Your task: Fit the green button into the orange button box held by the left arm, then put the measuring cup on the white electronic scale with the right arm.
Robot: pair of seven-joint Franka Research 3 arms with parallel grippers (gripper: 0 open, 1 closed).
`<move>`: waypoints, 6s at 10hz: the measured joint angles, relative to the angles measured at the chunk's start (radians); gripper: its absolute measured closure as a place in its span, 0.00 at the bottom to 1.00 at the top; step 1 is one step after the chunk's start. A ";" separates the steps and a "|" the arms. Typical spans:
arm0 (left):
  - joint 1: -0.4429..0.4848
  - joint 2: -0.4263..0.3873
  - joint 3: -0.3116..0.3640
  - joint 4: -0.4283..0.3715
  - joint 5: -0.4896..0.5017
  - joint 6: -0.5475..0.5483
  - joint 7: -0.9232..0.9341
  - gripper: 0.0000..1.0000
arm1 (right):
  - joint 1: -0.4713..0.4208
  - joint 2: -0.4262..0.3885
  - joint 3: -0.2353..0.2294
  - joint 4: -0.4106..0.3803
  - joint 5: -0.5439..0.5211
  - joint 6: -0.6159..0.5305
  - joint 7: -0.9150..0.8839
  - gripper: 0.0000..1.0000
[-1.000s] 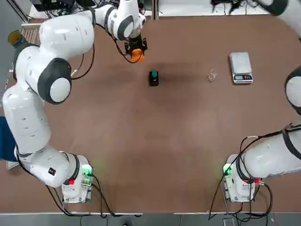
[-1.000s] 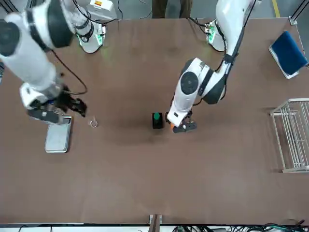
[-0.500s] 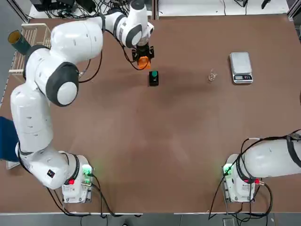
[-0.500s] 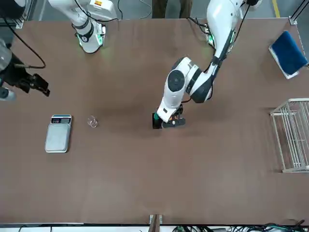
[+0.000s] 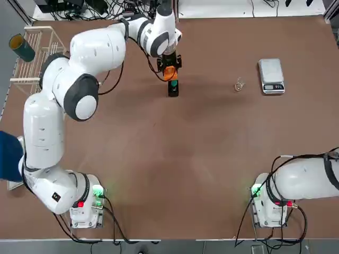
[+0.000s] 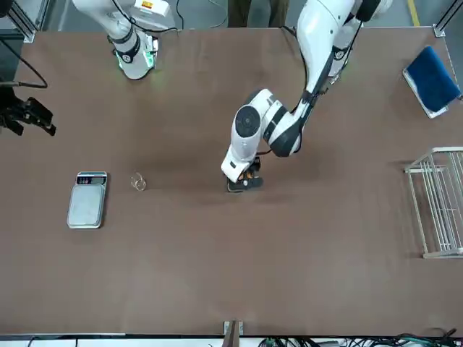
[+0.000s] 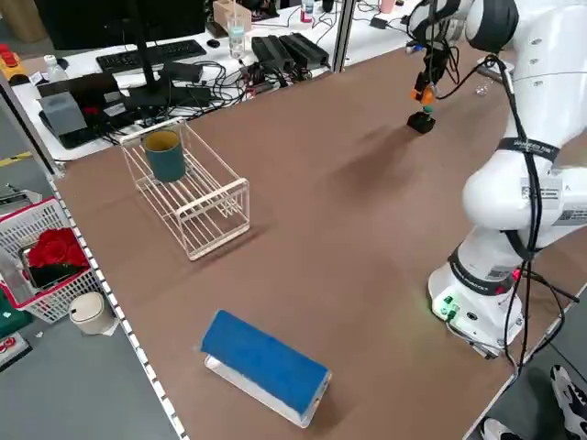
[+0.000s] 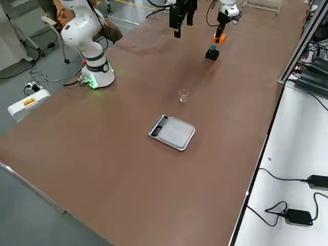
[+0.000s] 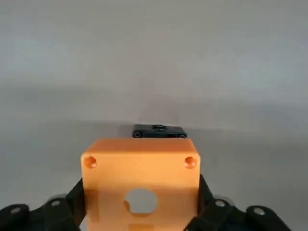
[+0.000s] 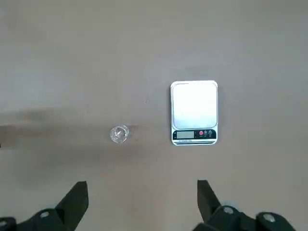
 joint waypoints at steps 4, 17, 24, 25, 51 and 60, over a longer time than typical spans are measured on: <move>-0.005 0.011 0.002 0.012 0.000 -0.001 0.003 0.14 | 0.010 0.008 0.007 -0.098 0.000 0.091 0.080 0.00; -0.053 0.061 0.011 0.012 0.016 -0.002 0.030 0.14 | 0.090 0.317 0.102 -0.563 0.001 0.898 0.413 0.00; -0.053 0.087 0.014 0.013 0.017 0.001 0.030 0.14 | 0.098 0.331 0.146 -0.607 0.001 0.912 0.516 0.22; -0.053 0.089 0.014 0.013 0.017 0.006 0.030 0.14 | 0.098 0.331 0.145 -0.609 0.001 0.912 0.517 0.26; -0.053 0.113 0.017 0.040 0.017 0.034 -0.003 0.14 | 0.081 0.372 0.140 -0.649 0.001 0.985 0.522 0.80; -0.053 0.127 0.018 0.042 0.017 0.037 -0.006 0.14 | 0.080 0.370 0.138 -0.628 0.000 0.915 0.521 0.93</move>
